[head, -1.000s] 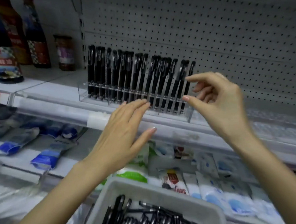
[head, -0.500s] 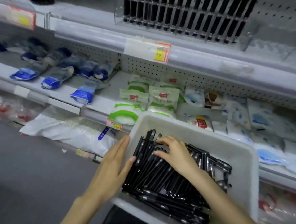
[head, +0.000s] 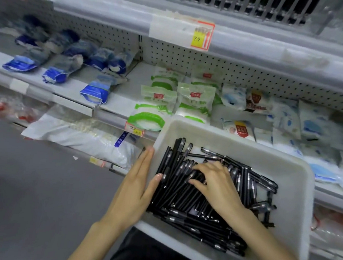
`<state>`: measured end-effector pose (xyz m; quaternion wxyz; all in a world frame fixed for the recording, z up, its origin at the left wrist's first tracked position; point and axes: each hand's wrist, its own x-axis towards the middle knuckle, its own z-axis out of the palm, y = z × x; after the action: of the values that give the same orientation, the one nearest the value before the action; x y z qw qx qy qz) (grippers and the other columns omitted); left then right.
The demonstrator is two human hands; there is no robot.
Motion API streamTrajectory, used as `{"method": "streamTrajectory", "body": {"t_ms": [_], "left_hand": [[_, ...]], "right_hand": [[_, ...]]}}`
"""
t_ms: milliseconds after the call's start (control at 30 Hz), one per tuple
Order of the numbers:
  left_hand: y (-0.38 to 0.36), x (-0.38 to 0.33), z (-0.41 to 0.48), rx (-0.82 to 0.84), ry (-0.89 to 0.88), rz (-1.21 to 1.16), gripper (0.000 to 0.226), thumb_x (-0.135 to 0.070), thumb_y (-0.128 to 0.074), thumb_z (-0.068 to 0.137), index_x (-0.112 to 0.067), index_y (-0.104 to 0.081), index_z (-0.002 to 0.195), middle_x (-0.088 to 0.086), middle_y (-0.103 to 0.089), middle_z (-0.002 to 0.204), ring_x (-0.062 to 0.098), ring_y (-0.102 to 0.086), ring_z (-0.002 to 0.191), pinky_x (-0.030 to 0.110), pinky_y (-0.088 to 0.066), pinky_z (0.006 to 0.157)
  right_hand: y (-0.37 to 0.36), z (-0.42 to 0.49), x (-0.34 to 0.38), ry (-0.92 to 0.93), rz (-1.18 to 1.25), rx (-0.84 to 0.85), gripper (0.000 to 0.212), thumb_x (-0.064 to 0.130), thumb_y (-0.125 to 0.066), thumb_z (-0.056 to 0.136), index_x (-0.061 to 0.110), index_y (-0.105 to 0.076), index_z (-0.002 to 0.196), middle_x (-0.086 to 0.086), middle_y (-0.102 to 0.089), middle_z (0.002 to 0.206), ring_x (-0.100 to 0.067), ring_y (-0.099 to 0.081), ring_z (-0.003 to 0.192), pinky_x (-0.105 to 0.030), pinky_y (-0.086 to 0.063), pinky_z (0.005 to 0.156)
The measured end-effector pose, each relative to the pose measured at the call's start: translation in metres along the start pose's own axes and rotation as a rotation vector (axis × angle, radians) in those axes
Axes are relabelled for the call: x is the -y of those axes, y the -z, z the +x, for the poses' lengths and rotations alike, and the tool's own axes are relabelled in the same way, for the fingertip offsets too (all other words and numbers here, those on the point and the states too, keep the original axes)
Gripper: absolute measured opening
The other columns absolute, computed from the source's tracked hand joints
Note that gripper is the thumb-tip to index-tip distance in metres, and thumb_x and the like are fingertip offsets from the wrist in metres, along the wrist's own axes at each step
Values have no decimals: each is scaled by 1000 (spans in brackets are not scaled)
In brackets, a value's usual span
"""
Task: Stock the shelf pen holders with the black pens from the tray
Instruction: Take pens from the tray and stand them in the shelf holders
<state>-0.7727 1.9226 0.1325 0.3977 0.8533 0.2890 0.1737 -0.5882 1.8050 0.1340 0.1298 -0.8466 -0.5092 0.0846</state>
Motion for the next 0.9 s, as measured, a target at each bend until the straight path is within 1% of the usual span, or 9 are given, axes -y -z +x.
{"method": "streamTrajectory", "body": {"t_ms": [133,233,300,400,467,567,700,800,900], "left_hand": [[-1,2,0,-3,-2,-1,71,-59,-24,92,-25,-11,152,-19,-8,157,-10,-2,142,9,-2,113],[-1,3,-1,1,4,3,72,-60,-24,92,-24,-11,153,-19,-8,157,-10,-2,142,9,-2,113],[-1,2,-1,0,5,5,72,-60,-24,92,-25,-11,153,-19,-7,157,-10,-2,142,8,-2,112],[0,1,0,-6,8,-5,72,-60,-25,92,-24,-13,153,-21,-9,156,-11,-4,141,8,-4,112],[0,1,0,-16,7,-4,72,-59,-26,92,-24,-15,153,-21,-11,156,-12,-5,141,7,-5,112],[0,1,0,-26,3,3,72,-60,-26,91,-25,-16,153,-24,-11,155,-13,-6,140,5,-6,110],[5,-3,6,-38,-15,21,74,-63,-24,91,-24,-19,153,-27,-11,153,-14,-5,140,5,-4,110],[20,-23,20,-67,-114,68,70,-60,-25,93,-22,-23,152,-17,-14,158,-9,-7,142,10,-6,114],[44,-65,45,-163,-288,67,62,-51,-29,97,-18,-31,150,-11,-22,157,-1,-17,143,20,-14,116]], "right_hand": [[-9,-5,4,25,71,-22,43,39,-64,86,21,-59,125,5,-59,119,-16,-43,116,-29,-29,99],[-10,-6,10,-44,391,-48,32,29,-72,81,24,-64,112,10,-55,108,-8,-48,106,-22,-37,97],[-7,-4,16,-125,635,-59,25,19,-77,78,30,-65,97,12,-56,99,-5,-58,92,-16,-46,85],[-6,0,22,-233,887,-72,27,9,-79,74,32,-66,81,7,-62,82,-8,-65,71,-28,-57,70],[-7,1,26,-265,991,-59,23,7,-79,74,26,-68,81,0,-64,78,-12,-66,67,-33,-59,65],[-11,2,29,-319,1092,-29,19,5,-76,76,19,-68,85,-3,-65,76,-10,-66,67,-27,-58,62],[1,1,29,-284,1047,34,14,7,-70,83,19,-67,88,-1,-64,81,-7,-63,71,-21,-54,57],[45,3,26,-210,1111,28,15,5,-61,89,19,-64,93,-1,-62,84,-7,-62,69,-20,-50,53],[110,3,21,-109,1227,-24,10,6,-54,93,13,-60,95,-8,-64,90,-15,-63,62,-21,-48,48]]}}
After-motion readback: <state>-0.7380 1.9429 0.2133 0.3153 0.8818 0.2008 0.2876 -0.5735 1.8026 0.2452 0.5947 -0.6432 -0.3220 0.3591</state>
